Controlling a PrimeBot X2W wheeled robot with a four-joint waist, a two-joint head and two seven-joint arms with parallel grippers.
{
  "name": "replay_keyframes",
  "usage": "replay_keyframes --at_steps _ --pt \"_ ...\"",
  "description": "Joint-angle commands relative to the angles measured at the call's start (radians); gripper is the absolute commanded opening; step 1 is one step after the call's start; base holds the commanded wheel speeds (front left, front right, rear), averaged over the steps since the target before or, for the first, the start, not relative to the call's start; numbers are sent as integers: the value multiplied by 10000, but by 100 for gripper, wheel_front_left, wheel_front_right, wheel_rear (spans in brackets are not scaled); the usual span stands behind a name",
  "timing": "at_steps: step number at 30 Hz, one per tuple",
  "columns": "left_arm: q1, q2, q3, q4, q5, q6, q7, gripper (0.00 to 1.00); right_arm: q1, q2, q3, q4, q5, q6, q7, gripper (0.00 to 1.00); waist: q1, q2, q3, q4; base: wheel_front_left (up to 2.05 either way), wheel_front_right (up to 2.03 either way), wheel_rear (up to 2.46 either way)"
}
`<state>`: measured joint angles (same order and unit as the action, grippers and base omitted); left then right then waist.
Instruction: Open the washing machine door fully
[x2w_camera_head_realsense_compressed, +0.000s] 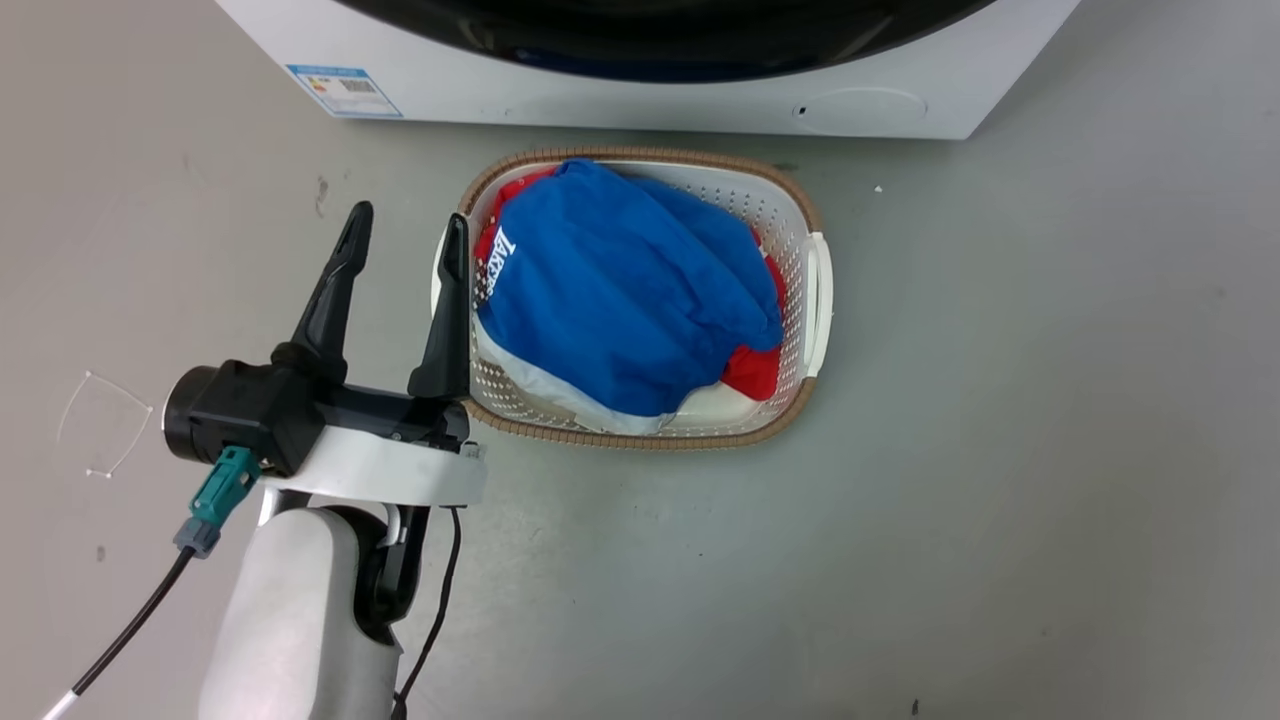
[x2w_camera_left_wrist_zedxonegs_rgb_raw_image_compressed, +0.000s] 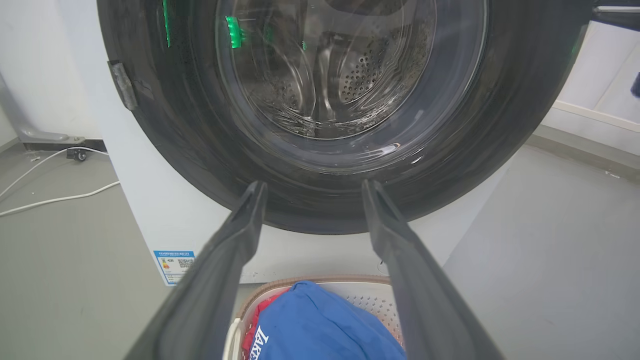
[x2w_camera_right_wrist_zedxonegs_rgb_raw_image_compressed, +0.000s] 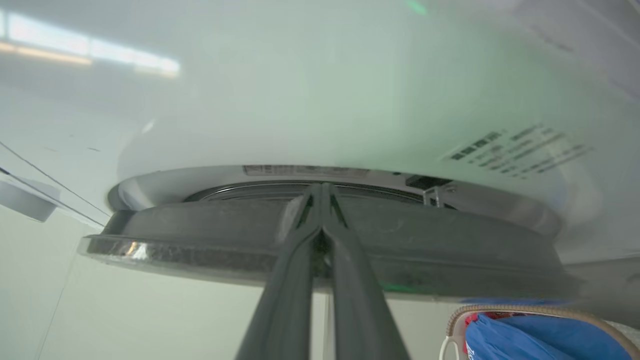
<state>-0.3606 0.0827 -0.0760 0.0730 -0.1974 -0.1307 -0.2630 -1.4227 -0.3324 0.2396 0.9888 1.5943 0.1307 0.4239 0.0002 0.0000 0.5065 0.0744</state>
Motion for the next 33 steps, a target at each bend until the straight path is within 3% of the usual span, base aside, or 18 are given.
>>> replay_keyframes --at_steps 1,17,24,33 --pt "-216 -25 -18 -71 -3 1 -25 100 -411 101 130 269 -146 2 -8 0 -2 0 210 58 0 0 0" --pt "-320 43 -47 -52 99 1 -25 100 -786 428 524 946 120 2 2423 0 -2 0 387 -104 0 0 0" --pt "86 -12 56 136 134 1 -25 100 -43 554 664 947 329 1 3549 0 -2 0 -222 -300 0 0 0" --pt "783 -109 172 563 171 1 -25 100 1596 914 983 394 371 1 4219 0 -2 0 -1600 -462 0 0 0"
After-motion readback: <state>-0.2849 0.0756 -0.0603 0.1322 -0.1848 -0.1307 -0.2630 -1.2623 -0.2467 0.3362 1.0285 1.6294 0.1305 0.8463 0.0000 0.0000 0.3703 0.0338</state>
